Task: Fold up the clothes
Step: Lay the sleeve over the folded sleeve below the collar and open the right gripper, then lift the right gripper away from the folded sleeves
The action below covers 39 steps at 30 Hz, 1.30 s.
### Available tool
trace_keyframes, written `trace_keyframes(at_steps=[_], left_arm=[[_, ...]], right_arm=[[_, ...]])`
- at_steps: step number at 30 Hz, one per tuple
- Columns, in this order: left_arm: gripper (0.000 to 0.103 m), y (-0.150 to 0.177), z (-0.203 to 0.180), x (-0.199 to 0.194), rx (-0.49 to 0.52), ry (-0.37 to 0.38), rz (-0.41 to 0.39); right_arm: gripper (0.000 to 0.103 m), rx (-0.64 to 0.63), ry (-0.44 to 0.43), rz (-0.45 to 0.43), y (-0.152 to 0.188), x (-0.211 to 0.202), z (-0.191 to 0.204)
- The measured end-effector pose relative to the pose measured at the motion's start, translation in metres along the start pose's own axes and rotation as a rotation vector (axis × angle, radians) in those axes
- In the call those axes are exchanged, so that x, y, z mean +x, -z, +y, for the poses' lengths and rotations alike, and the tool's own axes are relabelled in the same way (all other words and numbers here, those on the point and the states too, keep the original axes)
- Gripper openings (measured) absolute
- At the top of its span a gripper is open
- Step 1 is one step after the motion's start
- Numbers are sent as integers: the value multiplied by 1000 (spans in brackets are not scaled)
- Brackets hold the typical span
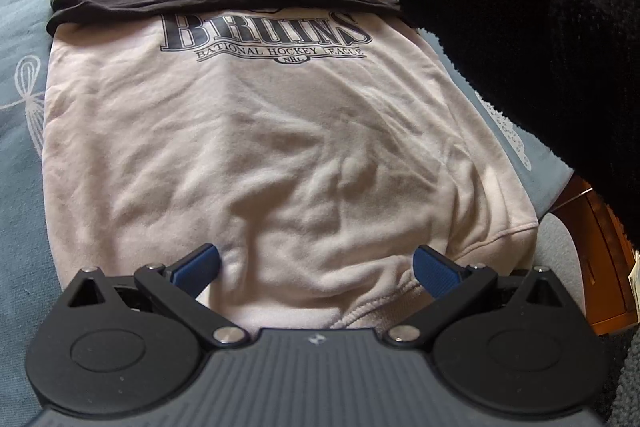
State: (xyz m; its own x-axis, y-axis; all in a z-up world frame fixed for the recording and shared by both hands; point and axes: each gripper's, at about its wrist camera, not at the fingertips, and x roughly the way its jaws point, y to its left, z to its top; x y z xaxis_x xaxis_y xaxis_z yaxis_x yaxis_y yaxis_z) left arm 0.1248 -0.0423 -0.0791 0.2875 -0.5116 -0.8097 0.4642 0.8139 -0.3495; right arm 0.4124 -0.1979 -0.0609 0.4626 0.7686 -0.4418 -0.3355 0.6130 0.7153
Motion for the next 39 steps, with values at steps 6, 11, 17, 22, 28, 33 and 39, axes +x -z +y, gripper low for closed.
trace_keyframes(at_steps=[6, 11, 17, 22, 28, 33, 39], left_arm=[[102, 0, 4, -1, 3, 7, -2], [102, 0, 1, 0, 24, -10, 5], [102, 0, 3, -5, 18, -56, 5], [102, -22, 15, -21, 1, -99, -14], [102, -99, 34, -40, -40, -81, -110], [102, -189, 59, -19, -158, 19, -219], [83, -247, 125, 48, -413, 40, -231]], right_arm=[[103, -25, 58, -28, -1, -32, 3], [103, 0, 130, -89, -6, -87, -12], [103, -47, 322, -92, -1, -154, -24], [103, -11, 358, -73, 38, -183, -50], [103, -5, 315, 19, 101, -175, -68], [103, -25, 281, -52, 131, -179, -69], [103, 80, 150, -148, 138, -191, -92]])
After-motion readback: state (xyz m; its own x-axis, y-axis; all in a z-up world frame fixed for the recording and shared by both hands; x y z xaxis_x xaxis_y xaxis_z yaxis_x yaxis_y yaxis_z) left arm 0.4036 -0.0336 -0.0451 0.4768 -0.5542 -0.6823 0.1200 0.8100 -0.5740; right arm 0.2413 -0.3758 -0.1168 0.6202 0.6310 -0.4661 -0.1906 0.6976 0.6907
